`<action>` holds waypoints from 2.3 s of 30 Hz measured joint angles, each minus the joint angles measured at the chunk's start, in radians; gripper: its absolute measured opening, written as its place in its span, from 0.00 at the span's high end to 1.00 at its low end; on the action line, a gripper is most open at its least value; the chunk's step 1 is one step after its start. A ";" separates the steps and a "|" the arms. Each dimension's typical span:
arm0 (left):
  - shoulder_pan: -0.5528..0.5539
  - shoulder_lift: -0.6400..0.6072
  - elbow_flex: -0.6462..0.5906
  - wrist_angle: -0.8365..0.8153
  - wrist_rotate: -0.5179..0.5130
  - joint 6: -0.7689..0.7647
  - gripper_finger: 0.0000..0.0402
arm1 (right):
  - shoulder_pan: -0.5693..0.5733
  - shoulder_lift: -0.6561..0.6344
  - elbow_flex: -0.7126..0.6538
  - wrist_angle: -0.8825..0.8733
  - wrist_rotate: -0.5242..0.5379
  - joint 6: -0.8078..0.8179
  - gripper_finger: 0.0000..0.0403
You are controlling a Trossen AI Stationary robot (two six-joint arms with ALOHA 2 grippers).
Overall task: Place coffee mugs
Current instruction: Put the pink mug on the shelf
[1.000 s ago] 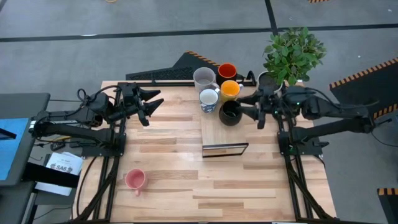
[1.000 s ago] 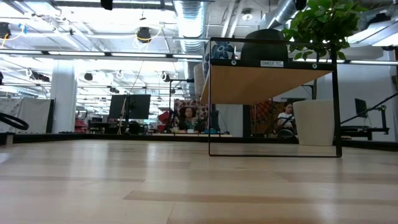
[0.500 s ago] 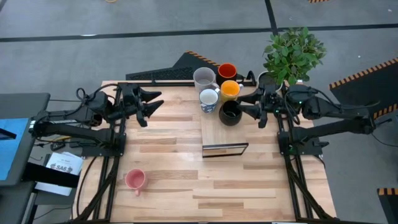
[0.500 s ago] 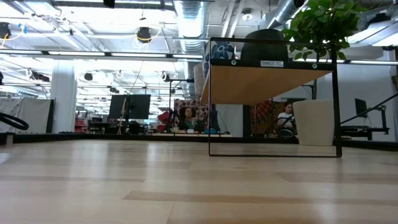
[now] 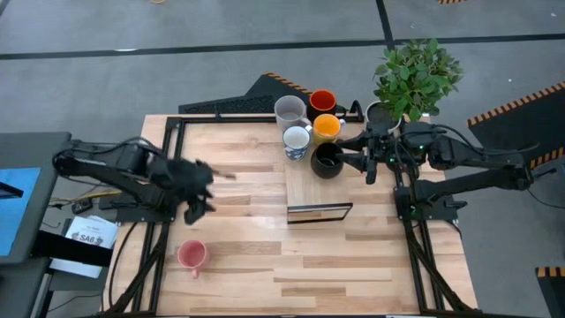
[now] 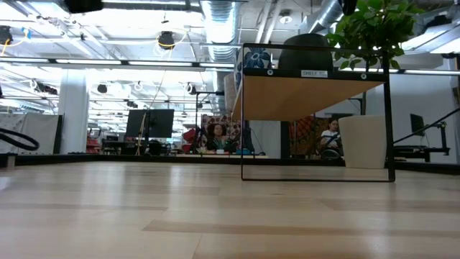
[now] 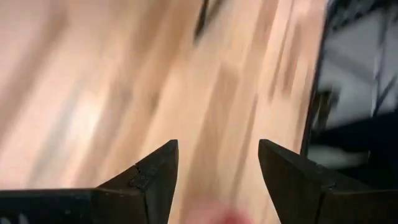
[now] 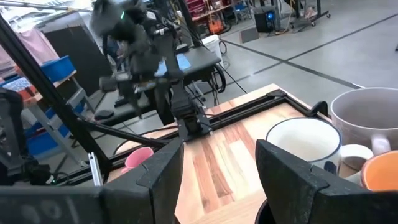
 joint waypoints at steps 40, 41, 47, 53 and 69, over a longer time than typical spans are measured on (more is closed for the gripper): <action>-0.393 0.343 -0.295 0.021 0.171 0.068 0.96 | -0.001 0.008 0.000 -0.055 0.002 -0.002 0.44; -0.381 0.329 -0.281 0.001 0.187 0.065 0.97 | -0.001 0.008 0.000 -0.055 0.002 -0.002 0.44; -0.238 0.221 -0.100 -0.128 0.072 0.154 0.99 | -0.001 0.008 0.000 -0.049 0.003 -0.001 0.44; 0.026 0.270 0.239 -0.164 -0.078 0.388 0.99 | -0.001 0.008 0.000 -0.046 0.003 -0.001 0.44; 0.259 0.933 1.073 -0.290 -0.097 0.805 1.00 | -0.001 0.008 0.000 -0.041 0.089 -0.003 0.44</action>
